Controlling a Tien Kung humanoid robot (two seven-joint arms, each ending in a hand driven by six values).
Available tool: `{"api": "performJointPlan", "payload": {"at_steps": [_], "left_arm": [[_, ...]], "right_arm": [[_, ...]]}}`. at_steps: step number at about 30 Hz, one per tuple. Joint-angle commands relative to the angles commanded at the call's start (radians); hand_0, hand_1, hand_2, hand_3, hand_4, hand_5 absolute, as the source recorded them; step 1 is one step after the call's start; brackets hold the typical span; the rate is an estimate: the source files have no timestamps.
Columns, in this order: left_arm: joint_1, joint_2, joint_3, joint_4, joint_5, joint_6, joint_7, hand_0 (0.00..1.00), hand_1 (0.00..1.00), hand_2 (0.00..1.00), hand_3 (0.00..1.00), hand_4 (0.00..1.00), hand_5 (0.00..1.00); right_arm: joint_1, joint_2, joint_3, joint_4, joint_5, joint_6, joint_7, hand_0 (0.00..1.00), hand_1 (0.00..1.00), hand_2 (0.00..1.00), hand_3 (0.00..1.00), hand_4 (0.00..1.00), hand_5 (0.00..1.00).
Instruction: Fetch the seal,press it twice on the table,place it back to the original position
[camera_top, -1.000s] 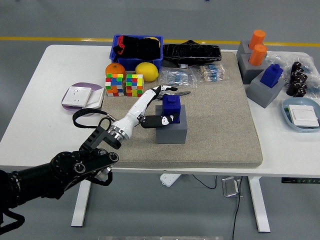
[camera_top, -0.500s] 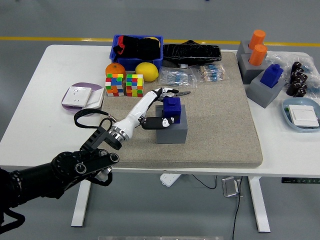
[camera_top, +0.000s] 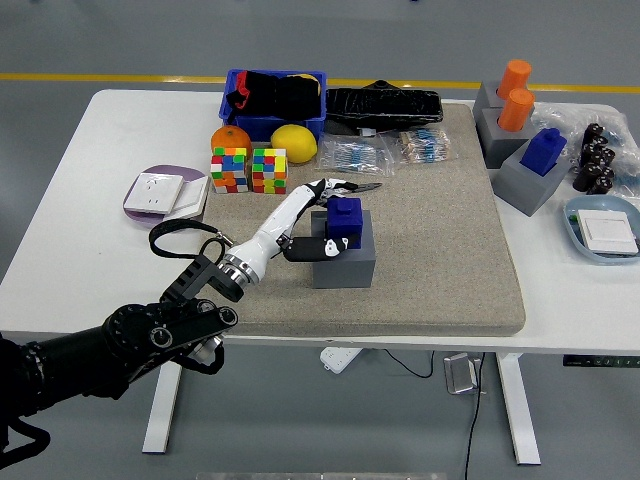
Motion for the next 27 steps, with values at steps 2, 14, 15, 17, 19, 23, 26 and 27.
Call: {"api": "performJointPlan", "payload": {"at_steps": [2,14,15,17,19,23,26,27], "left_arm": [[0.000,0.000,0.000,0.001,0.000,-0.006,0.002,0.884,0.837,0.774,0.881,0.860,0.002],[0.002,0.002,-0.014,0.015,-0.001,-0.079,0.020,0.987,0.998,0.984,0.998,0.998,0.340],[0.002,0.002,-0.017,0.017,-0.004,-0.088,0.019,0.987,0.998,0.984,0.998,0.998,0.340],[0.002,0.004,-0.022,0.021,-0.015,-0.105,0.014,0.987,0.998,0.984,0.998,0.998,0.340],[0.002,0.005,-0.026,0.023,-0.023,-0.116,0.009,0.998,0.998,0.998,0.998,0.998,0.494],[0.003,0.006,-0.038,0.027,-0.041,-0.126,-0.007,0.998,0.998,0.998,0.998,0.998,0.494],[0.006,0.011,-0.055,0.032,-0.054,-0.126,-0.023,0.998,0.998,0.998,0.998,0.998,0.572],[0.008,0.013,-0.061,0.032,-0.056,-0.126,-0.024,0.998,0.998,0.998,0.998,0.998,0.572]], "right_arm": [[0.000,0.000,0.000,0.000,0.000,0.000,0.000,0.836,0.765,0.755,0.699,0.760,0.365],[-0.002,0.001,0.001,0.000,-0.001,0.000,0.000,0.836,0.765,0.755,0.699,0.761,0.364],[-0.002,0.001,0.001,0.000,-0.001,0.001,0.000,0.836,0.765,0.755,0.699,0.761,0.364],[-0.001,0.001,0.001,0.000,-0.001,0.001,0.000,0.836,0.765,0.755,0.699,0.761,0.364],[-0.001,0.002,0.003,0.000,-0.001,0.001,0.000,0.836,0.765,0.755,0.700,0.761,0.364],[-0.001,0.002,0.004,0.000,-0.001,0.000,0.000,0.836,0.765,0.755,0.700,0.761,0.364],[-0.001,0.002,0.007,0.000,-0.002,0.001,0.000,0.836,0.765,0.754,0.699,0.761,0.364],[-0.001,0.002,0.008,0.000,-0.002,0.001,0.000,0.836,0.765,0.754,0.699,0.761,0.364]]}}
